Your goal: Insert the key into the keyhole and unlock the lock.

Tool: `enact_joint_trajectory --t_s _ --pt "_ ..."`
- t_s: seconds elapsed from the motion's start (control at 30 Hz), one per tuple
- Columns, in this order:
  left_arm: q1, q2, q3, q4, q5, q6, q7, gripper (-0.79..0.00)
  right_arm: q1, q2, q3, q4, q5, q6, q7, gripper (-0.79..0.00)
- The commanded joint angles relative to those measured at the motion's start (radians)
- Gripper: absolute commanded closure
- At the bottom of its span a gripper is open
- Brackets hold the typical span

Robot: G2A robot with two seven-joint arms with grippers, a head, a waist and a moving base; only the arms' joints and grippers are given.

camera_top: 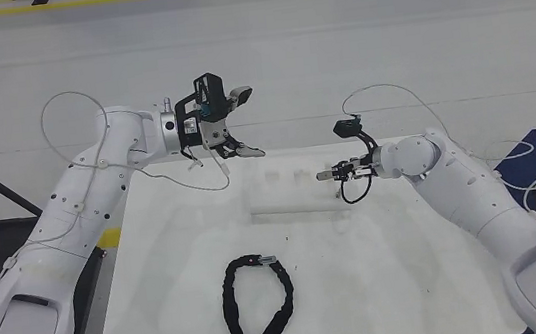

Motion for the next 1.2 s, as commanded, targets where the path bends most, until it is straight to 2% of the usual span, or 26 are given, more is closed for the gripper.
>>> enact_joint_trajectory --t_s 0.0,0.37,0.53,0.8,1.07,1.17 --pt "0.000 0.000 0.000 0.000 0.000 0.000 0.000 -0.785 0.000 0.000 0.000 -0.001 0.000 0.000 0.000 -0.785" --pt "0.000 0.000 0.000 0.000 0.000 0.000 0.000 -0.785 -0.002 0.001 0.000 -0.001 -0.014 0.012 -0.013 -0.785" --pt "0.000 0.000 0.000 0.000 0.000 0.000 0.000 -0.785 -0.024 0.006 -0.009 -0.094 -0.141 0.184 -0.065 -0.785" --pt "0.000 0.000 0.000 0.000 0.000 0.000 0.000 -0.785 -0.067 0.016 -0.001 -0.266 -0.223 0.426 0.037 -0.785" --pt "0.000 0.000 0.000 0.000 0.000 0.000 0.000 -0.785 -0.105 0.019 0.015 -0.339 -0.253 0.501 0.091 -0.785" --pt "0.000 0.000 0.000 0.000 0.000 0.000 0.000 -0.785 -0.114 0.017 0.014 -0.342 -0.271 0.513 0.099 -0.588"
